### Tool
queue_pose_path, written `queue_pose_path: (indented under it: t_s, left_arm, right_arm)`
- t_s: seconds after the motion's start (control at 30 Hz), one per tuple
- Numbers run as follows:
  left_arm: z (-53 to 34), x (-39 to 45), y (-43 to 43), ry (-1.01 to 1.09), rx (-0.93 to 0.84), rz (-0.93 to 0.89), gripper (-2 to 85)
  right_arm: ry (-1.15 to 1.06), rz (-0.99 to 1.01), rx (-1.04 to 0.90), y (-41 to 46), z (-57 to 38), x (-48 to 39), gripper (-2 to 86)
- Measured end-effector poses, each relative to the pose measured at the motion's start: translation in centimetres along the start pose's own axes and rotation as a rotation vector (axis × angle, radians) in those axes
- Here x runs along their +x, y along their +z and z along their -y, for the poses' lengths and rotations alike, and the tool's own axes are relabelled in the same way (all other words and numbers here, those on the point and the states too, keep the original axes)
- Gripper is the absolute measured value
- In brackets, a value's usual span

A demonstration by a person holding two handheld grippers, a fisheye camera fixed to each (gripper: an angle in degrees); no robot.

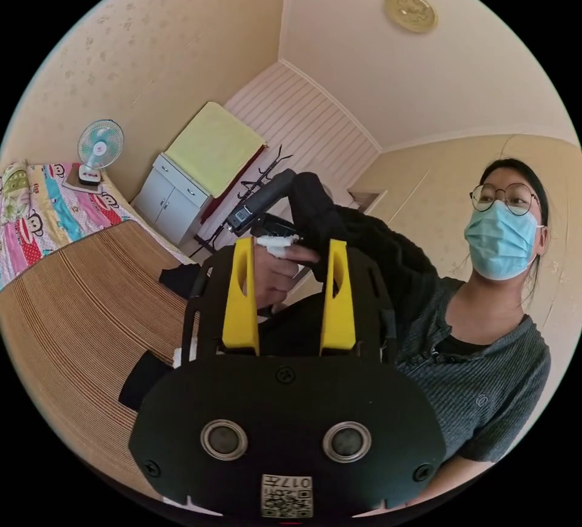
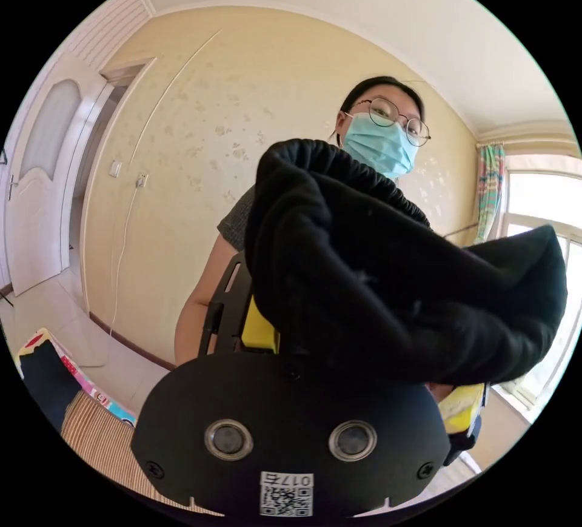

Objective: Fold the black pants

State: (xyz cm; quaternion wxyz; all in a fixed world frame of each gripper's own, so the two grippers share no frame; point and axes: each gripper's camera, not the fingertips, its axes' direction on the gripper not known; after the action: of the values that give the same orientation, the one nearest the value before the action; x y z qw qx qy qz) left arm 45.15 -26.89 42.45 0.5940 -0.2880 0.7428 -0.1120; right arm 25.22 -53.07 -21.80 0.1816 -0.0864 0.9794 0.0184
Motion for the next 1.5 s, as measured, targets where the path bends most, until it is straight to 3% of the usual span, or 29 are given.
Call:
queue_pose_path:
  t_s: [0.2,0.33,0.5,0.63,0.77,0.87,0.93,1.0,1.2,1.3,1.4,1.5]
  left_arm:
    - [0.7,-2.9,-1.7,-0.069,0.034,-0.150,13.0]
    - [0.6,-7.1,-3.7,-0.227,0.028,-0.368,18.0]
    - [0.9,-7.5,-3.1,-0.353,-0.122,-0.153,18.1]
    - [0.9,-7.6,-2.9,-0.392,-0.144,-0.100,11.6]
    - [0.3,-5.9,-4.3,-0.275,-0.019,-0.248,6.9]
    - [-0.3,-3.1,-7.6,-0.060,0.263,-0.456,6.5]
    - [-0.7,0.4,-10.6,0.098,0.402,-0.370,6.2]
    - [-0.5,3.6,-11.7,0.203,0.406,-0.205,6.1]
    - [0.9,13.1,-11.5,0.346,0.471,0.225,5.9]
    - [1.7,16.9,-9.8,0.413,0.466,0.376,5.9]
    - [1.7,20.0,-8.3,0.465,0.497,0.420,6.0]
    - [1.1,23.8,-6.7,0.533,0.545,0.550,6.1]
  right_arm:
    - [0.108,0.003,0.052,2.3,-3.2,1.5,1.4]
    - [0.114,0.043,0.053,3.8,-4.4,2.5,0.9]
    - [0.195,0.061,0.052,5.2,-6.7,5.0,2.4]
    - [0.227,0.016,0.032,5.8,-7.8,5.8,3.6]
    - [0.408,-0.171,0.044,6.2,-9.2,5.2,6.0]
    - [0.649,-0.606,0.184,5.3,-10.8,1.6,7.0]
    - [0.755,-0.856,0.252,5.5,-11.4,-1.5,5.9]
    - [0.886,-1.177,0.174,8.0,-11.5,-4.4,4.4]
    - [0.806,-1.588,0.151,18.6,-11.5,-6.6,7.7]
    - [0.823,-1.669,0.089,22.8,-12.2,-4.4,15.5]
    - [0.883,-1.590,-0.075,25.3,-13.7,-1.3,20.8]
    - [0.836,-1.446,0.012,26.2,-14.5,-1.5,21.5]
